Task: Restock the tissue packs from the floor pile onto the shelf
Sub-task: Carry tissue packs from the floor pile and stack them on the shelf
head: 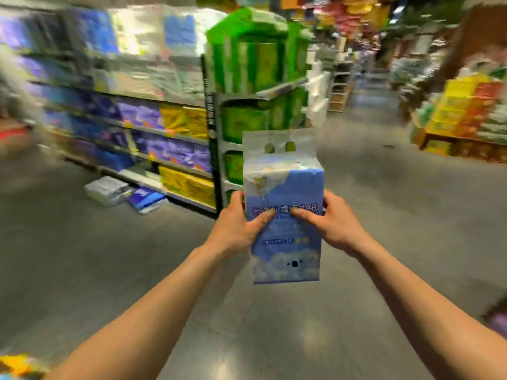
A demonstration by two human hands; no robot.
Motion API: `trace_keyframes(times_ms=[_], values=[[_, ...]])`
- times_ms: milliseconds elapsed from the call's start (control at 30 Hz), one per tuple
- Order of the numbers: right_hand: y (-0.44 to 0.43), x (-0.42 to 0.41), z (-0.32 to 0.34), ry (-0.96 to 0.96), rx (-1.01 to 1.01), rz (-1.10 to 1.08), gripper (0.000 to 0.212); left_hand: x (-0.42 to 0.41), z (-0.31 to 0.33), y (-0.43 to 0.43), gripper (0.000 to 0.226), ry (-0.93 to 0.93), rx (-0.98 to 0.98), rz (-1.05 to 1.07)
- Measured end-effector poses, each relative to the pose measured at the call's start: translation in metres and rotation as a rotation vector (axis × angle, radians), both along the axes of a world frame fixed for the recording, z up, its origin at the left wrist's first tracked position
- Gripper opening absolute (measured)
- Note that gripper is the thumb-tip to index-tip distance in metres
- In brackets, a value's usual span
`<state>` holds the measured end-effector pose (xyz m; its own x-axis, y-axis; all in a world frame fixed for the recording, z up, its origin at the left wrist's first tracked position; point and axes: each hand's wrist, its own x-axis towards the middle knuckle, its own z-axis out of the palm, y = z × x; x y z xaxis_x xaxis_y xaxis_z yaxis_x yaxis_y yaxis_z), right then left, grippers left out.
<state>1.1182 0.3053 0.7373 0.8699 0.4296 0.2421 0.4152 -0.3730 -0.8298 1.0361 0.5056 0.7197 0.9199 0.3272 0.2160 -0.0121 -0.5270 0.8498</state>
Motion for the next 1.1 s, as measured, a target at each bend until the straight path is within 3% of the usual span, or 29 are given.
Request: trace_keyframes(times_ms=[267, 433, 800, 933, 1100], values=[[0.244, 0.135, -0.001, -0.021, 0.017, 0.324, 0.044, 0.08, 0.001, 0.215, 0.052, -0.006, -0.008, 0.259], [0.397, 0.214, -0.009, -0.033, 0.04, 0.431, 0.041, 0.146, -0.002, 0.362, 0.05, -0.012, 0.054, 0.327], [0.656, 0.427, 0.043, -0.059, 0.075, 0.399, 0.049, 0.362, 0.061, 0.626, 0.053, -0.053, 0.176, 0.305], [0.73, 0.519, 0.045, -0.106, 0.079, 0.372, 0.063, 0.456, 0.065, 0.703, 0.051, -0.076, 0.209, 0.282], [0.82, 0.635, 0.077, -0.194, 0.08, 0.352, 0.043, 0.58, 0.089, 0.801, 0.064, -0.148, 0.209, 0.236]])
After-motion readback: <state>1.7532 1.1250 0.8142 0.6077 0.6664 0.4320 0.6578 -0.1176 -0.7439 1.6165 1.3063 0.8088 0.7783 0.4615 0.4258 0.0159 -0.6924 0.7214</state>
